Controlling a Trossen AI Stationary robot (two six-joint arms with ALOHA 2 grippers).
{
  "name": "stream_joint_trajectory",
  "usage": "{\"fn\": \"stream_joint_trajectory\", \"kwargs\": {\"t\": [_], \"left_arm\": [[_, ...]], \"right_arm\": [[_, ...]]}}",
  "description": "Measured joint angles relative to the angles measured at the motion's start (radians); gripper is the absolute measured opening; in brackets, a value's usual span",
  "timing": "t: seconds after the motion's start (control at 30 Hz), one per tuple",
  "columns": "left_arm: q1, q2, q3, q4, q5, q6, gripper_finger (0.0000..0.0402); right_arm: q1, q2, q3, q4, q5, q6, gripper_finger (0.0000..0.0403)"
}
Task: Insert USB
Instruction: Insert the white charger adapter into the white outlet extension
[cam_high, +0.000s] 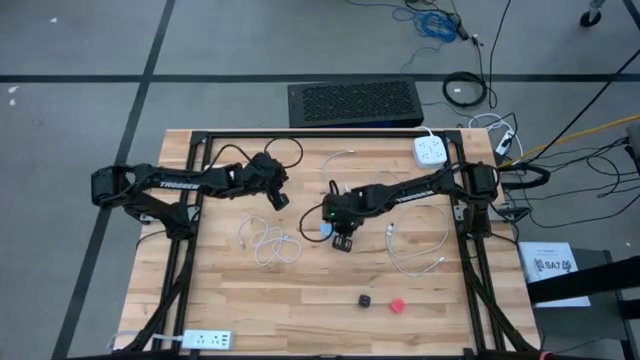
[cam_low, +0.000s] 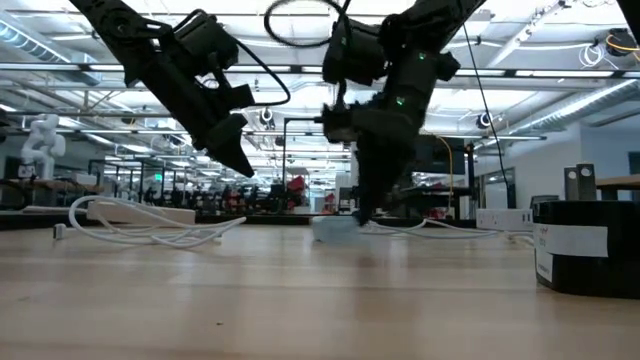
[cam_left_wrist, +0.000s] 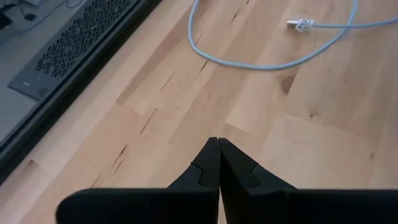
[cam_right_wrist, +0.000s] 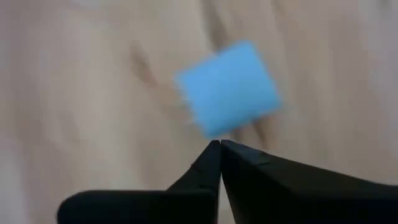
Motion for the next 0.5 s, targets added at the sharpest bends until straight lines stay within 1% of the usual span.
{"fn": "stream_joint_trajectory", "kwargs": {"t": [0.1, 0.3, 0.4, 0.5], "left_arm": [[0.0, 0.0, 0.0, 0.0, 0.0, 0.004, 0.0002], [0.0, 0.0, 0.0, -0.008, -0.006, 0.007, 0.0002], [0.0, 0.0, 0.001, -0.02, -0.047, -0.012, 0.0002], [0.002, 0.0, 0.001, -0.056, -0.119, -0.066, 0.0002]], "right_arm": [[0.0, 0.0, 0.002, 0.073, -0.068, 0.004, 0.0014], [-0.009, -0.002, 0.042, 0.055, -0.07, -0.027, 0.0058], [-0.027, -0.002, 0.046, 0.074, -0.068, 0.039, 0.0089], [-0.04, -0.002, 0.046, 0.12, -0.067, 0.158, 0.0127]]}}
